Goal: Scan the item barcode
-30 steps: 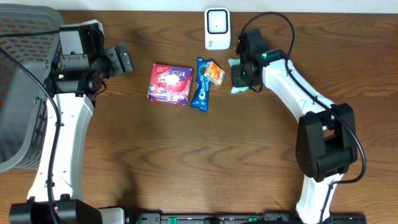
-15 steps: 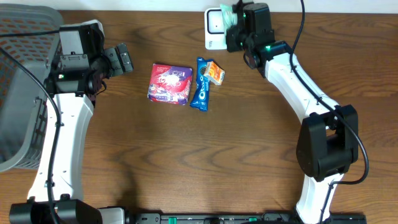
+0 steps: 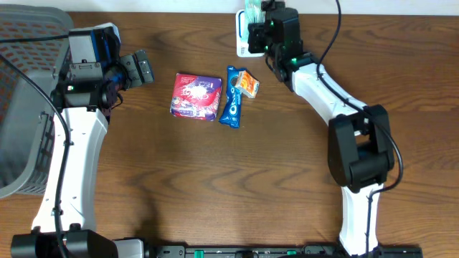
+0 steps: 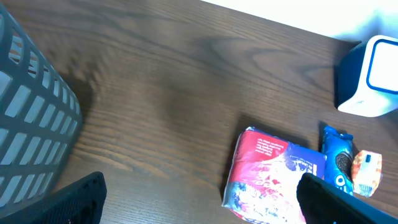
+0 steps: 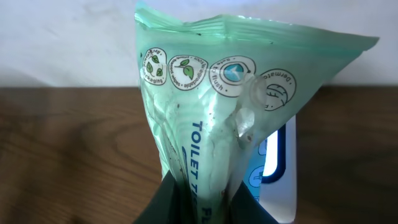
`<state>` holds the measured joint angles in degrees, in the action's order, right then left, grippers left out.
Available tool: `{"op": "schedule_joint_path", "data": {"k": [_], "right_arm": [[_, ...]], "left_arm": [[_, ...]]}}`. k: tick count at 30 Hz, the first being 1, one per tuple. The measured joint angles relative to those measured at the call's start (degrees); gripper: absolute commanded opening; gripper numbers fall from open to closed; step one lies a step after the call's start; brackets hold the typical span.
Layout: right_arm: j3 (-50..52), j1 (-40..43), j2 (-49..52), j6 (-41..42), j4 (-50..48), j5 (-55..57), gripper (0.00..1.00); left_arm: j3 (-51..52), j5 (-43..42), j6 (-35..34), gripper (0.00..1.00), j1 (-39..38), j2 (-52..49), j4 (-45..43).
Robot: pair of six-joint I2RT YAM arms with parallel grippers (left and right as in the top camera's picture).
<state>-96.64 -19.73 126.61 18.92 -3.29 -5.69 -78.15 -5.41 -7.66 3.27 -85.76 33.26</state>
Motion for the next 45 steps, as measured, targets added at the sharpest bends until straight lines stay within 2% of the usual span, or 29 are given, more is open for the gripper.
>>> {"op": "schedule_joint_path", "data": {"k": [11, 16, 23, 24, 25, 26, 27, 28, 29, 30, 33, 36, 45], "right_arm": [[-6.16, 3.72, 0.11, 1.03, 10.47, -2.23, 0.01], [-10.08, 11.45, -0.15, -0.13, 19.26, -2.27, 0.01], [-10.97, 26.80, -0.26, -5.77, 34.67, 2.14, 0.01], [-10.97, 28.87, -0.26, -6.93, 36.11, 2.97, 0.04], [-10.97, 30.77, -0.26, -8.26, 37.53, 3.50, 0.13], [-10.99, 32.70, -0.26, -9.57, 38.88, 4.13, 0.29], [-10.97, 34.71, -0.26, -10.67, 40.17, 4.74, 0.51], [-10.97, 36.41, -0.26, -11.74, 41.11, 5.31, 0.66], [-10.95, 37.94, -0.26, -12.68, 41.72, 5.70, 0.77], [-10.93, 39.87, -0.28, -13.46, 42.23, 5.79, 0.81], [-10.54, 43.60, -0.35, -14.58, 43.04, 5.46, 0.92], [-9.62, 46.80, -0.35, -15.30, 43.93, 2.62, 0.96], [-8.98, 45.46, -0.35, -16.20, 44.54, -18.34, 0.95]], "left_arm": [[0.00, 0.00, 0.00, 0.98, 0.00, 0.00, 0.00], [0.00, 0.00, 0.00, 0.98, 0.00, 0.00, 0.00], [0.00, 0.00, 0.00, 0.98, 0.00, 0.00, 0.00], [0.00, 0.00, 0.00, 0.98, 0.00, 0.00, 0.00], [0.00, 0.00, 0.00, 0.98, 0.00, 0.00, 0.00], [0.00, 0.00, 0.00, 0.98, 0.00, 0.00, 0.00], [0.00, 0.00, 0.00, 0.98, 0.00, 0.00, 0.00], [0.00, 0.00, 0.00, 0.98, 0.00, 0.00, 0.00], [0.00, 0.00, 0.00, 0.98, 0.00, 0.00, 0.00], [0.00, 0.00, 0.00, 0.98, 0.00, 0.00, 0.00], [0.00, 0.00, 0.00, 0.98, 0.00, 0.00, 0.00], [0.00, 0.00, 0.00, 0.98, 0.00, 0.00, 0.00], [0.00, 0.00, 0.00, 0.98, 0.00, 0.00, 0.00]]}}
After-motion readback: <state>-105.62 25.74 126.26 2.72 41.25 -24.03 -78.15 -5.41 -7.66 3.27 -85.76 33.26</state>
